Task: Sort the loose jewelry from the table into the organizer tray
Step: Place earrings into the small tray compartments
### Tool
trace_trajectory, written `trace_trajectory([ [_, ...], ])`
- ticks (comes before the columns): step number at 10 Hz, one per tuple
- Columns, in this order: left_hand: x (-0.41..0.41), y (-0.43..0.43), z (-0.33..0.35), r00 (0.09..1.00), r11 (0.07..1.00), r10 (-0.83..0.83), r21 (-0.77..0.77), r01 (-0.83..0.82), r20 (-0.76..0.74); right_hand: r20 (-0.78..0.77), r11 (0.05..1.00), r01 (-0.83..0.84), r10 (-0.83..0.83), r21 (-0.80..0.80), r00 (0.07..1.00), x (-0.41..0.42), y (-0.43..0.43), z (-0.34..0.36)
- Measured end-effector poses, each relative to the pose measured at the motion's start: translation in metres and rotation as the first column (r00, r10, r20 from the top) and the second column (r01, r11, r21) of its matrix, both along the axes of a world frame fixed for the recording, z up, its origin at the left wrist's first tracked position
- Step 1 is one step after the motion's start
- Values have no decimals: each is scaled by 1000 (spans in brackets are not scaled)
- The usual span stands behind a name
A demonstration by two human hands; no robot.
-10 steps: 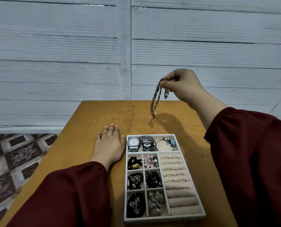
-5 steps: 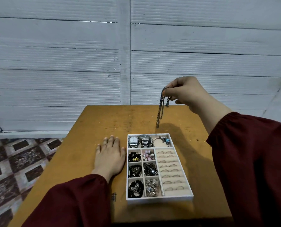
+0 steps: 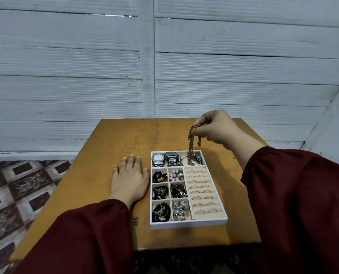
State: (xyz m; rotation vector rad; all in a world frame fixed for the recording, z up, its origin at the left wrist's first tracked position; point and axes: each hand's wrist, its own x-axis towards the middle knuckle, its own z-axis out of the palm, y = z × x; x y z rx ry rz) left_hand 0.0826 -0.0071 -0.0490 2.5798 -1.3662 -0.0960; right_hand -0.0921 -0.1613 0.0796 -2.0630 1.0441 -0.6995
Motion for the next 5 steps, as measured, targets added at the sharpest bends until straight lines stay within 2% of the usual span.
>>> trace_trajectory([
  [5,-1,0,0,1000,1000,8,-11,-8,12,-103,997,66,-68,-27,992,2,-1,-43],
])
